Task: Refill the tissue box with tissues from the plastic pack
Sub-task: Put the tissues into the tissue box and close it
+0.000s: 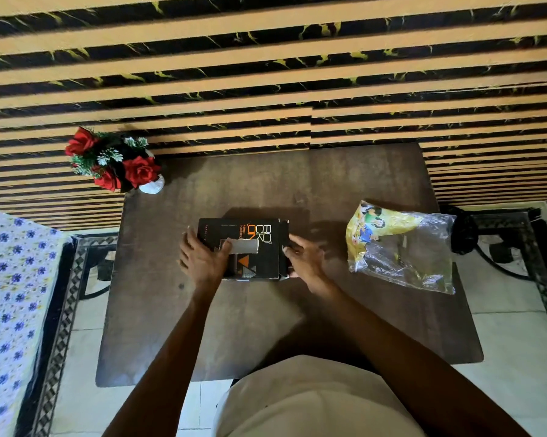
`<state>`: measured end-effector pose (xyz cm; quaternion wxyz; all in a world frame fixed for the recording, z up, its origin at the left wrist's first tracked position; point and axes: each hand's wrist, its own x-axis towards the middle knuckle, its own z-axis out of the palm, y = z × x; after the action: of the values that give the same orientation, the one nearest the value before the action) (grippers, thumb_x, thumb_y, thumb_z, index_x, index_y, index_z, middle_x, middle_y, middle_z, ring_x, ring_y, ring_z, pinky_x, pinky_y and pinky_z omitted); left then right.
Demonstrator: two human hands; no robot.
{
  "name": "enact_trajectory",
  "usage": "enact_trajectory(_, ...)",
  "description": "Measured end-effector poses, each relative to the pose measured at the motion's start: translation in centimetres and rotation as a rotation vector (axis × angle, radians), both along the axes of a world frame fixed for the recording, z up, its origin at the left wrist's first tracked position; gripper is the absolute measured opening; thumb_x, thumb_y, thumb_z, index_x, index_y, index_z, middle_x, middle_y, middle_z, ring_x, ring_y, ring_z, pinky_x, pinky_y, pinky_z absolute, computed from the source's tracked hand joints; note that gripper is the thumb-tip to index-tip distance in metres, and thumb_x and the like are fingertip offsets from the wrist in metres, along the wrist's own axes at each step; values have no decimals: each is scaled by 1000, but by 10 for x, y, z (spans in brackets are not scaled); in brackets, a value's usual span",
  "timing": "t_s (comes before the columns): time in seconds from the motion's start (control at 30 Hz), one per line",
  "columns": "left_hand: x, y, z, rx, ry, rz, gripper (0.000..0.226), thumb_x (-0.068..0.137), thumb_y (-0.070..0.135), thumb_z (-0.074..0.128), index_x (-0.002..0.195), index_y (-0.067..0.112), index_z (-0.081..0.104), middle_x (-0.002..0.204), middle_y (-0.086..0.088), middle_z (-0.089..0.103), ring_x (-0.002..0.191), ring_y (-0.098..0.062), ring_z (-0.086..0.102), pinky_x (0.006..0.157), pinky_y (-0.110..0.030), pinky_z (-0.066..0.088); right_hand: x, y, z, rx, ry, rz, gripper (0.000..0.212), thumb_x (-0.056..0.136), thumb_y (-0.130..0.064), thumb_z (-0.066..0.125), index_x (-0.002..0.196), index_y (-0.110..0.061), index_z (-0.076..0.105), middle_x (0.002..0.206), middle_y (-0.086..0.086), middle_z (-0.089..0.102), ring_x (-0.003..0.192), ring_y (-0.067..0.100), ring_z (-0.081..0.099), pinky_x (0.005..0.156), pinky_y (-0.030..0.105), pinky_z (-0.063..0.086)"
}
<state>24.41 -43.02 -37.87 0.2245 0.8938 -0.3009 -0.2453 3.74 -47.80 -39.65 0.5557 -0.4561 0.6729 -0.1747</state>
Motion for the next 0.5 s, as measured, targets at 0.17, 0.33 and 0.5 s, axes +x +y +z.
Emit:
enact_trajectory(0.17,13,14,-10,-49,217,-7,81,69,57,69,132,23,33,126,-13,55,111,-34,59,85,-54,55,4,3,-24,-83,122,4,54,65,-56,53,119,-51,54,116,-5,73,96,17,73,74,46,62)
enact_trajectory(0.33,14,13,-5,-154,425,76,68,77,59,65,129,23,41,123,-9,60,104,-25,62,87,-48,56,15,6,28,116,-130,0,44,93,-45,56,133,-25,58,135,2,61,122,22,58,100,45,51)
enact_trajectory(0.5,3,4,5,-224,665,166,40,94,31,56,130,15,48,121,-11,64,98,-21,65,87,-42,56,12,1,28,246,-254,36,82,85,-35,70,150,-41,21,131,-10,48,116,13,52,97,39,47)
